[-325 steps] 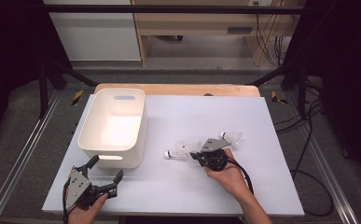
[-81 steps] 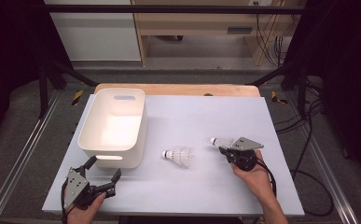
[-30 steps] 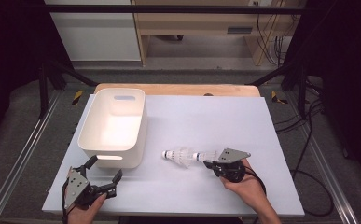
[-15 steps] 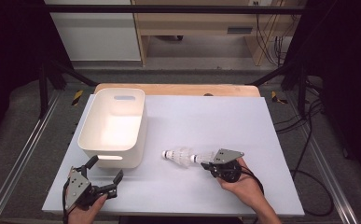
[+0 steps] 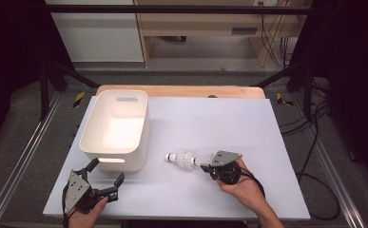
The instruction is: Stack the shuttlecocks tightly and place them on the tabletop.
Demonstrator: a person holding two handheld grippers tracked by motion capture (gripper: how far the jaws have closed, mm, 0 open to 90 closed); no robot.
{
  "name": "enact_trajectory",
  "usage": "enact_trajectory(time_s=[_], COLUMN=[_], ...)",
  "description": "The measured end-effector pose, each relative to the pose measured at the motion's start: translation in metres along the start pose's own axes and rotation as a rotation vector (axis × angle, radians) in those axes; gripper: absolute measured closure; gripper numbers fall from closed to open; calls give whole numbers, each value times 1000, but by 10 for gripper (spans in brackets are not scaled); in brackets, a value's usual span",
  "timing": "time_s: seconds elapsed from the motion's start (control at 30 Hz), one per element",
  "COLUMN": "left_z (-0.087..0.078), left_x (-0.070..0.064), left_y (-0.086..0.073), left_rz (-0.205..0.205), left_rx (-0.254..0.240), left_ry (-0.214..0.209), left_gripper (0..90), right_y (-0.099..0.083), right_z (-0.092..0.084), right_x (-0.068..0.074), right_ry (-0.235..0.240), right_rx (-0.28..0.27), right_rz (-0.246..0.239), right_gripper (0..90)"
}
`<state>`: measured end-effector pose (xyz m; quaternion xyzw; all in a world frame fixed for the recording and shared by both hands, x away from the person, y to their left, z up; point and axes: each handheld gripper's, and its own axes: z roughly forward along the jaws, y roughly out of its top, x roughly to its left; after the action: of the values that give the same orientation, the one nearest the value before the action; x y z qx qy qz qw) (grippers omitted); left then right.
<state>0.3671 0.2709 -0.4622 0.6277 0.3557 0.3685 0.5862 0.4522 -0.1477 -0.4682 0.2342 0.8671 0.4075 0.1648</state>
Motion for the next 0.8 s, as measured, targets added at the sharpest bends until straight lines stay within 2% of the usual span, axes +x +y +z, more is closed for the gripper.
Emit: enact_trajectory(time_s=[0.37, 0.8], left_z=[1, 2], left_x=[-1, -2], left_y=[0, 0], left_rz=[0, 2], left_rx=[-1, 4], left_ry=[-6, -9], left_gripper=[10, 11], right_y=[7, 14], right_z=[3, 17], right_x=[0, 2], right_ry=[-1, 15], right_rx=[-1, -9], right_rz=[-14, -21], right_gripper=[899, 899])
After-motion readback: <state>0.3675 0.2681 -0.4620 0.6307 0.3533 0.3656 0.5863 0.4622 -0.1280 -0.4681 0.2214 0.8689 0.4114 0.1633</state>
